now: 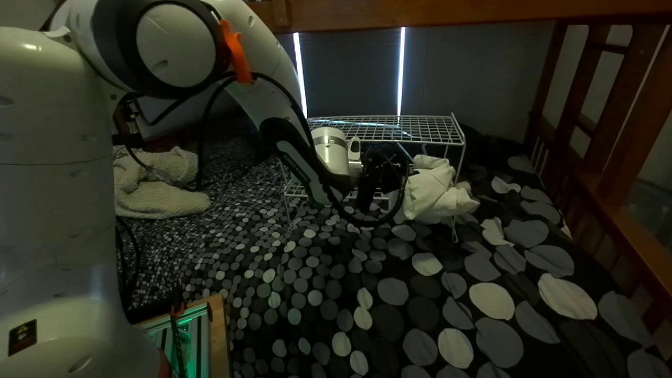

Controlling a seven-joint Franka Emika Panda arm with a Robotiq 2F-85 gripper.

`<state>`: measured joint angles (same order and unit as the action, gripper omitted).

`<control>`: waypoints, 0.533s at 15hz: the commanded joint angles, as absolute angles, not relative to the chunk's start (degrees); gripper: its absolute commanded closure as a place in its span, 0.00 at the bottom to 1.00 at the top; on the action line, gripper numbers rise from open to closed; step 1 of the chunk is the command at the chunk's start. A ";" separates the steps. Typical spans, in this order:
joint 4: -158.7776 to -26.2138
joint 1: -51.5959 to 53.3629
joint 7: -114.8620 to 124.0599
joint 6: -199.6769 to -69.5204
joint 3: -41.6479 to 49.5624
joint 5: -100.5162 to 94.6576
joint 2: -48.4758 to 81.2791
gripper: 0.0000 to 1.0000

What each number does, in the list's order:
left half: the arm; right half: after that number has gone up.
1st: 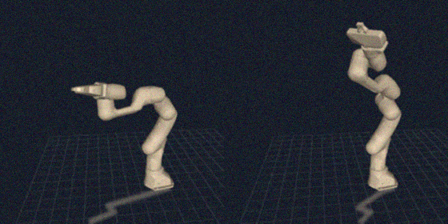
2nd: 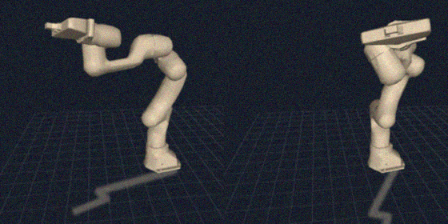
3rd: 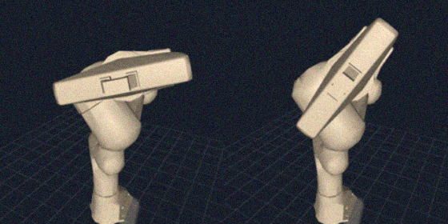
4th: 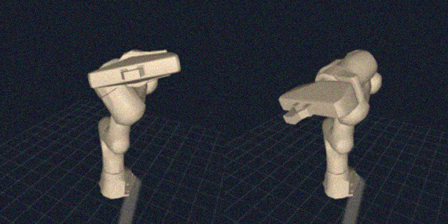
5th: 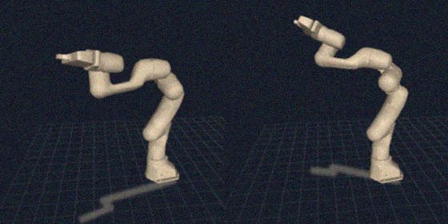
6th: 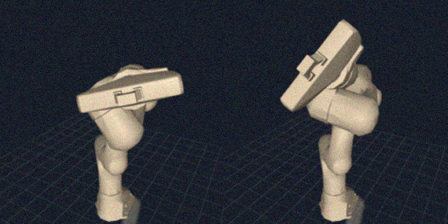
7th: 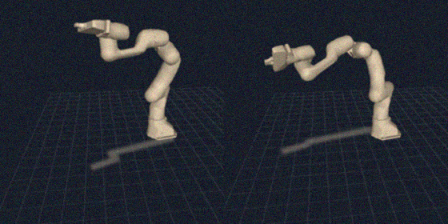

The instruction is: Fold the sheet on the bed then put it on the bottom shelf

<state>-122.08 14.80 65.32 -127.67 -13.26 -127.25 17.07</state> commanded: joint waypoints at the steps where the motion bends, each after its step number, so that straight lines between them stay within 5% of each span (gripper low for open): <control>1: -121.94 13.34 65.52 -128.61 -14.62 -127.87 17.13 0.89; 7: -121.90 12.98 65.94 -129.17 -14.78 -128.25 17.13 0.89; 8: -121.90 12.98 65.94 -129.17 -14.79 -128.25 17.13 0.97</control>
